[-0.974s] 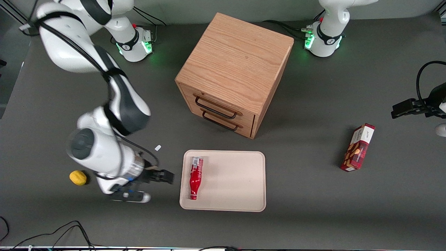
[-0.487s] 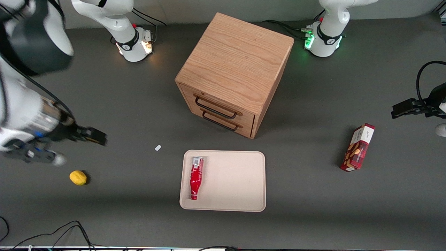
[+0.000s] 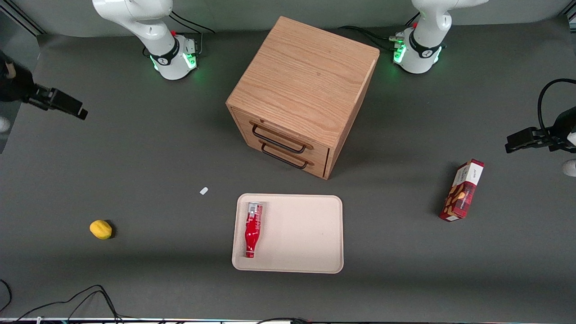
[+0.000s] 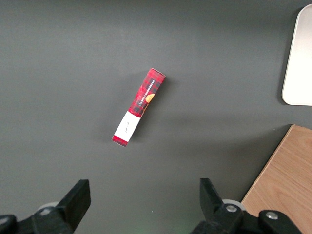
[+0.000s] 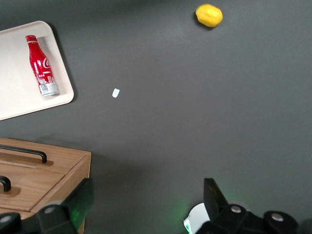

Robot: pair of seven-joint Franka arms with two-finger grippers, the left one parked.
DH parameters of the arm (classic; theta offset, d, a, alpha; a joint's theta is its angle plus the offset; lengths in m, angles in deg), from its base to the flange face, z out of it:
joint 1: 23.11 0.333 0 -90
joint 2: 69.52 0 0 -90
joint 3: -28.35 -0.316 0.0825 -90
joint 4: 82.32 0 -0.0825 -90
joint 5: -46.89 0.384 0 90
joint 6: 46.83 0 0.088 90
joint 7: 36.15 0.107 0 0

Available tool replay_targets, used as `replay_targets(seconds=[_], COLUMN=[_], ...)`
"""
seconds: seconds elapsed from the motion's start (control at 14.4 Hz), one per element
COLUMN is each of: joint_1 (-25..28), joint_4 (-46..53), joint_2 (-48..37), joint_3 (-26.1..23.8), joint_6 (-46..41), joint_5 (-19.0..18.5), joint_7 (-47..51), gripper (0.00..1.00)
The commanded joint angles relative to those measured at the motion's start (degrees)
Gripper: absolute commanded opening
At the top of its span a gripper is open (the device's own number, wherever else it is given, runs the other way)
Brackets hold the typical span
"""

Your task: Place coke bottle on tray

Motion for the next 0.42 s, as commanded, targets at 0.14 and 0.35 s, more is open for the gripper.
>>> replay_targets(seconds=[0.14, 0.35], joint_1=[0.9, 0.3], joint_4=[-13.7, -6.5], joint_2=[-9.3, -4.1], joint_3=[1.4, 1.4], joint_6=[6.3, 3.3], joint_5=[1.4, 1.6], joint_7=[-2.1, -2.1], gripper=[1.0, 1.0])
